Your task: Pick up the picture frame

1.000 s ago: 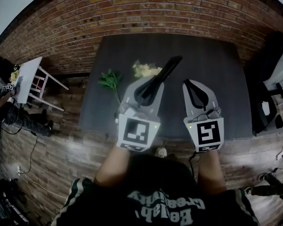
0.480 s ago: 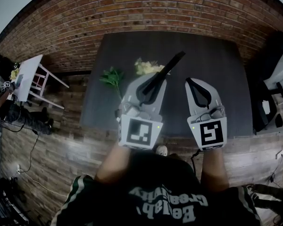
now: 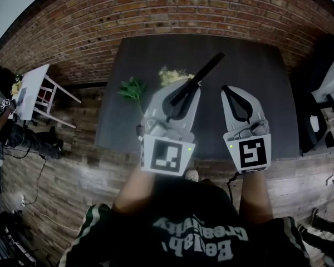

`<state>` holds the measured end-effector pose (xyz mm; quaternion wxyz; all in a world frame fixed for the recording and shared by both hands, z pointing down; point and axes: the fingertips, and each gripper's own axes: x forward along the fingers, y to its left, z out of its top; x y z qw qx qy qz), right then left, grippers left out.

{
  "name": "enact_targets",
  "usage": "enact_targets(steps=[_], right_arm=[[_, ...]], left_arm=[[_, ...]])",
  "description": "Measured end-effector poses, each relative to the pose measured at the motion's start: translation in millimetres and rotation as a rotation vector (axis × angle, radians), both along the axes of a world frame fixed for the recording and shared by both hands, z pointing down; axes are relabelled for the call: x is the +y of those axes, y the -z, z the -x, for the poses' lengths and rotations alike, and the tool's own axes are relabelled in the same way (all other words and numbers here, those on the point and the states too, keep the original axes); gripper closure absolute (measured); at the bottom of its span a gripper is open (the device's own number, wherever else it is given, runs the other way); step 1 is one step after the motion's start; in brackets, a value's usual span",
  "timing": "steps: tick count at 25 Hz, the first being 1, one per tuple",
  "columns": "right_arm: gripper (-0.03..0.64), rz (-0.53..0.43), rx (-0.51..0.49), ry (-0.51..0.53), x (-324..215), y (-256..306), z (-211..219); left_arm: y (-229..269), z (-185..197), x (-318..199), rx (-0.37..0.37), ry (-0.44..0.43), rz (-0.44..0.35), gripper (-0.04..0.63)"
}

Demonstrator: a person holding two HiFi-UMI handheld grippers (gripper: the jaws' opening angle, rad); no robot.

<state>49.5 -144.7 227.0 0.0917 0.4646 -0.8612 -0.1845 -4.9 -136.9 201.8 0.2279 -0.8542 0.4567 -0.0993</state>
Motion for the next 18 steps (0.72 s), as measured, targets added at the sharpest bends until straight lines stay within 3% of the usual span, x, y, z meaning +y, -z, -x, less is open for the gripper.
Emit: enact_targets(steps=[18], right_arm=[[0.611, -0.006, -0.026, -0.035, -6, -1, -13]], left_arm=[[-2, -8, -3, -0.004, -0.009, -0.006, 0.525]])
